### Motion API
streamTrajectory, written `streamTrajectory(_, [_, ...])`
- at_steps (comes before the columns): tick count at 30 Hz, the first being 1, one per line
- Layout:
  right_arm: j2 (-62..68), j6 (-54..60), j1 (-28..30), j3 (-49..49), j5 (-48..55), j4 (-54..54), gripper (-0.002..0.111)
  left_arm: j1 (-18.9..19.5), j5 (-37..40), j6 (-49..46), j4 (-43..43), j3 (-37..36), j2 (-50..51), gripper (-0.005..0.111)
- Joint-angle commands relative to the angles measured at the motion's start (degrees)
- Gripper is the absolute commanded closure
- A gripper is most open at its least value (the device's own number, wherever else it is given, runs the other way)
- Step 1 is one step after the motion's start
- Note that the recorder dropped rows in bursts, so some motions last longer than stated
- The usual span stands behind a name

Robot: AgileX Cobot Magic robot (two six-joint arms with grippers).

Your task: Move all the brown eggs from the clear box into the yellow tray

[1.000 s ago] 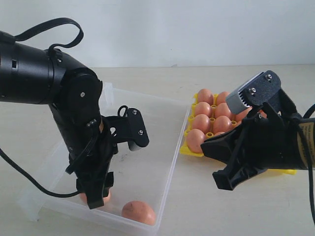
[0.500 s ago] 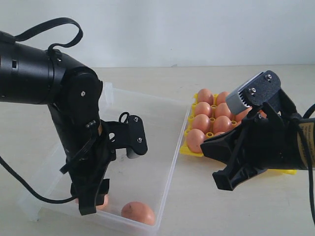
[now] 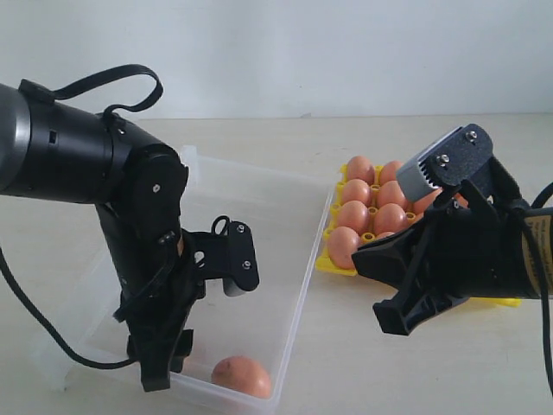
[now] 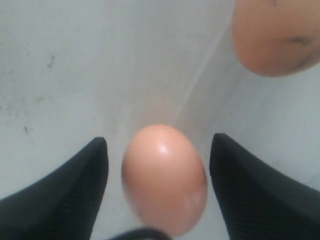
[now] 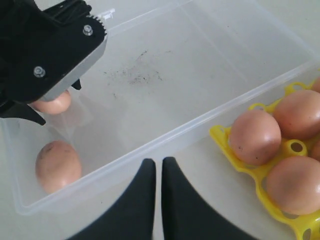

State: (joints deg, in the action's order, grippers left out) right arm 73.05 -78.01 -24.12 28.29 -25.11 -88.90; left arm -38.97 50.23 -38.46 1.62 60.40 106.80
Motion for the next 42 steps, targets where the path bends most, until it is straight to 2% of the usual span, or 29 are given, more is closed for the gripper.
streamTrajectory(1, [-0.5,0.6,0.1,-0.3,-0.2,-0.2,0.108,0.0,0.9,-0.2,0.9,-0.3,1.5,0.051])
streamTrajectory(13, [-0.5,0.6,0.1,-0.3,-0.4,-0.2,0.108,0.0,0.6,4.9,3.3,-0.3,1.7,0.051])
streamTrajectory(18, [-0.5,0.6,0.1,-0.3,-0.4,-0.2,0.108,0.0,-2.1,16.1,9.7,-0.3,1.7,0.051])
streamTrajectory(24, [-0.5,0.6,0.1,-0.3,-0.7,-0.2,0.108,0.0,-1.8,21.6,9.3,-0.3,1.7,0.051])
streamTrajectory(37, [-0.5,0.6,0.1,-0.3,-2.6,-1.0,0.108,0.0,-3.1,21.7,9.3,-0.3,1.7,0.051])
streamTrajectory(42, [-0.5,0.6,0.1,-0.3,-2.9,-1.1,0.108,0.0,-1.8,20.9,9.3,-0.3,1.7,0.056])
